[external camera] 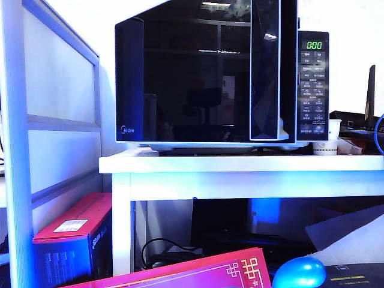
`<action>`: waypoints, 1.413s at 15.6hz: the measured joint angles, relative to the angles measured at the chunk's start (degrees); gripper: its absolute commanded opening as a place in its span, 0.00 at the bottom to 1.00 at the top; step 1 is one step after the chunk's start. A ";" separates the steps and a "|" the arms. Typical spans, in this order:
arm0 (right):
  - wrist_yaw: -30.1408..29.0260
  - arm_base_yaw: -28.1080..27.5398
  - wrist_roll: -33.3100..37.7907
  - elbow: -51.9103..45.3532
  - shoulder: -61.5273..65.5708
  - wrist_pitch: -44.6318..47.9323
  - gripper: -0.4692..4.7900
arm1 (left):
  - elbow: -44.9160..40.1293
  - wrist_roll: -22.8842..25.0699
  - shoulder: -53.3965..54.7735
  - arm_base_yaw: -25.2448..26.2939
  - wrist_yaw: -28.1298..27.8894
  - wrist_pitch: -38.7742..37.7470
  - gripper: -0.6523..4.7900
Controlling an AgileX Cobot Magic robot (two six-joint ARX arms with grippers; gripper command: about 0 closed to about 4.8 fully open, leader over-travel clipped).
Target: Open the microwave door, place the orange inside the microwave, then close the microwave door.
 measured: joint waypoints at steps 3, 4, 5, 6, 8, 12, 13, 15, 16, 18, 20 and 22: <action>-6.36 0.00 -0.77 0.00 0.00 -4.74 0.09 | 0.00 -0.09 3.80 0.00 4.50 3.67 0.11; -7.65 0.00 -0.79 0.00 0.00 -5.79 0.09 | 0.00 -0.59 5.05 0.00 5.44 4.31 0.11; -9.73 -0.02 -1.64 0.00 0.00 -8.33 0.09 | 0.00 -0.94 7.13 0.00 6.38 4.57 0.11; -11.50 -0.02 -2.21 -0.02 0.00 -9.79 0.09 | -0.04 -0.98 8.24 0.00 6.67 4.59 0.11; -17.38 0.00 -2.45 -0.02 0.00 -11.72 0.09 | -0.07 -1.07 9.70 0.00 6.86 6.56 0.11; -30.40 -0.04 -2.27 -0.02 0.02 -14.88 0.09 | -0.04 -1.11 10.97 0.00 6.91 9.18 0.11; -34.97 0.00 -2.01 -0.02 0.00 -15.04 0.09 | -0.04 -1.11 10.97 0.00 6.91 9.42 0.11; -36.89 0.02 -1.88 -0.02 -0.13 -14.95 0.09 | -0.04 -1.11 10.97 0.00 6.91 9.90 0.11; -35.10 0.00 -1.86 -0.02 -0.31 -14.32 0.09 | -0.04 -1.11 10.97 0.00 6.91 9.92 0.11; -28.44 0.00 -1.81 0.00 -0.50 -10.36 0.09 | 0.02 -1.14 12.09 -0.26 9.05 12.37 0.11; -26.58 -0.02 -1.79 0.00 -0.48 -8.44 0.09 | 0.00 -1.53 14.03 -1.18 10.86 13.99 0.11; -26.45 0.04 -1.79 -0.02 -0.48 -8.24 0.09 | 0.00 -1.55 16.90 -3.13 11.39 15.30 0.11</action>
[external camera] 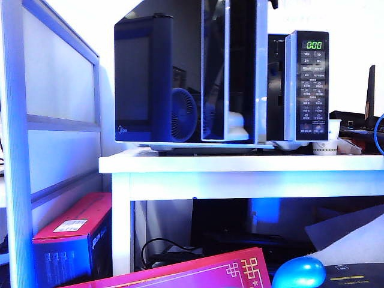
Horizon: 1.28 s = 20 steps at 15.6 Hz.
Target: Open the microwave door, place the orange inside the microwave, then close the microwave door.
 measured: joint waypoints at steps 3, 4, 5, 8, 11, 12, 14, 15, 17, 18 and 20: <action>0.00 -0.02 0.00 0.02 0.04 0.02 0.09 | -0.11 -0.02 4.17 -1.49 0.42 -0.13 0.11; -0.15 -0.02 0.00 0.02 0.04 0.04 0.09 | -0.11 -0.02 4.70 -1.77 0.44 -0.17 0.11; -0.24 -0.02 0.00 0.02 0.04 0.00 0.09 | -0.11 0.00 4.96 -1.84 0.46 -0.85 0.11; -6.14 -0.02 0.02 0.02 0.09 -1.66 0.09 | 0.15 0.28 5.09 -1.84 -2.67 -4.63 0.11; -8.55 -0.04 0.02 0.00 0.09 -6.60 0.09 | 0.28 0.87 4.83 -1.84 -3.37 -5.95 0.11; -10.82 -0.02 0.02 0.02 0.09 -7.89 0.09 | 0.28 0.87 4.79 -1.84 -3.37 -5.95 0.11; -14.71 0.09 0.15 0.02 0.09 -10.95 0.09 | 0.33 0.87 4.79 -1.84 -3.37 -6.45 0.11; -15.19 0.33 0.24 0.02 0.09 -11.65 0.09 | 0.48 0.87 4.74 -1.84 -3.41 -7.26 0.11; -15.39 1.07 0.26 0.00 0.09 -12.55 0.09 | 0.57 0.92 4.37 -1.84 -4.02 -8.83 0.11; -15.30 2.27 0.26 0.00 0.09 -12.76 0.09 | 0.59 0.92 4.28 -1.84 -4.17 -8.98 0.11; -15.41 5.77 0.26 0.02 0.07 -12.79 0.09 | 0.57 0.94 4.15 -1.84 -4.22 -9.55 0.11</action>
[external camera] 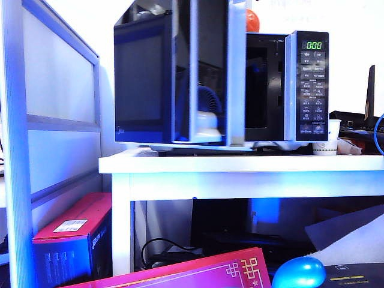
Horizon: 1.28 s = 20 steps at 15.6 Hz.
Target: Open the microwave door, place the orange inside the microwave, then close the microwave door.
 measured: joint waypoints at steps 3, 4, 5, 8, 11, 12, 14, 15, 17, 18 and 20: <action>7.45 0.98 -0.02 -0.02 0.04 3.91 0.09 | -0.02 0.28 -1.53 0.00 -0.48 -4.31 0.11; 14.49 0.94 0.00 -0.02 0.26 8.83 0.09 | -0.04 0.66 -2.29 0.00 -1.95 -6.36 0.11; 20.15 0.94 0.00 0.00 1.07 14.51 0.09 | -0.09 0.83 -2.71 0.02 -2.89 -7.39 0.11; 35.54 0.94 4.28 -0.02 5.27 32.61 0.10 | -0.44 0.83 -3.02 0.00 -3.93 -8.83 0.11; 45.77 0.92 4.63 0.33 10.47 47.65 0.13 | -0.44 1.92 -3.02 0.00 -4.26 -9.60 0.11; 46.49 0.90 4.63 2.34 12.63 46.49 0.13 | -0.44 1.97 -3.04 0.02 -4.46 -9.57 0.11; 46.66 0.90 4.72 8.44 17.57 44.92 0.13 | -0.44 2.16 -3.04 0.00 -7.48 -9.53 0.11; 47.82 0.90 4.72 11.02 19.23 44.57 0.46 | -0.44 2.21 -3.10 0.00 -7.52 -9.46 0.11; 50.97 0.81 4.72 16.24 23.15 44.54 1.00 | -0.44 2.38 -3.17 0.00 -7.85 -9.46 0.11; 51.12 0.74 4.74 17.75 24.57 44.35 1.00 | -0.44 2.82 -3.17 0.00 -7.87 -9.49 0.11; 51.19 0.74 4.92 21.16 27.19 42.88 1.00 | -0.44 3.21 -3.17 0.00 -7.87 -9.53 0.11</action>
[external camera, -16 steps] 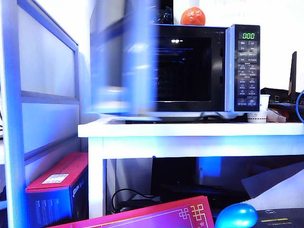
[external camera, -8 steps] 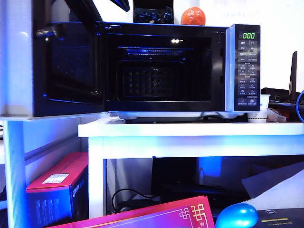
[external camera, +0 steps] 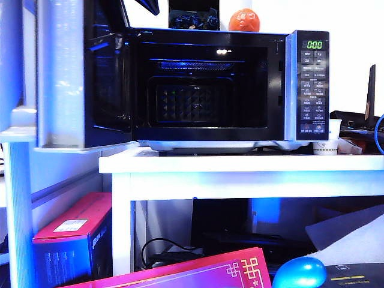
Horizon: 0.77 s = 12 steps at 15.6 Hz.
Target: Open the microwave door, place the orange inside the microwave, then close the microwave door.
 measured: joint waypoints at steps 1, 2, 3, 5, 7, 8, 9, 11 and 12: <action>0.15 0.00 -0.15 1.90 1.92 0.00 1.00 | 0.00 0.00 0.00 0.02 0.00 0.00 0.11; 0.87 0.00 -0.04 3.13 3.28 -0.37 1.00 | 0.00 0.00 0.00 0.02 -0.02 -0.02 0.11; 1.18 -0.07 -0.11 4.63 4.92 -0.61 1.00 | 0.00 0.00 0.02 0.02 -0.02 -0.04 0.11; 2.54 -0.09 -0.09 7.65 7.63 -1.62 1.00 | 0.00 0.00 0.04 0.02 -0.02 -0.04 0.11; 3.48 -0.11 -0.09 12.50 10.60 -3.08 1.00 | 0.00 0.02 0.04 0.02 -0.02 -0.04 0.11; 3.56 -0.13 -0.09 14.45 11.72 -3.61 1.00 | 0.00 0.02 0.02 0.02 -0.02 -0.04 0.11; 3.65 -0.15 -0.09 16.94 13.14 -4.52 1.00 | 0.00 0.02 0.02 0.02 -0.02 -0.04 0.11; 3.72 -0.15 -0.09 20.94 15.45 -6.71 1.00 | 0.00 0.02 0.04 0.02 -0.02 -0.02 0.11; 3.72 -0.15 -0.09 22.23 16.33 -7.37 1.00 | 0.00 0.02 0.02 0.02 -0.02 -0.02 0.11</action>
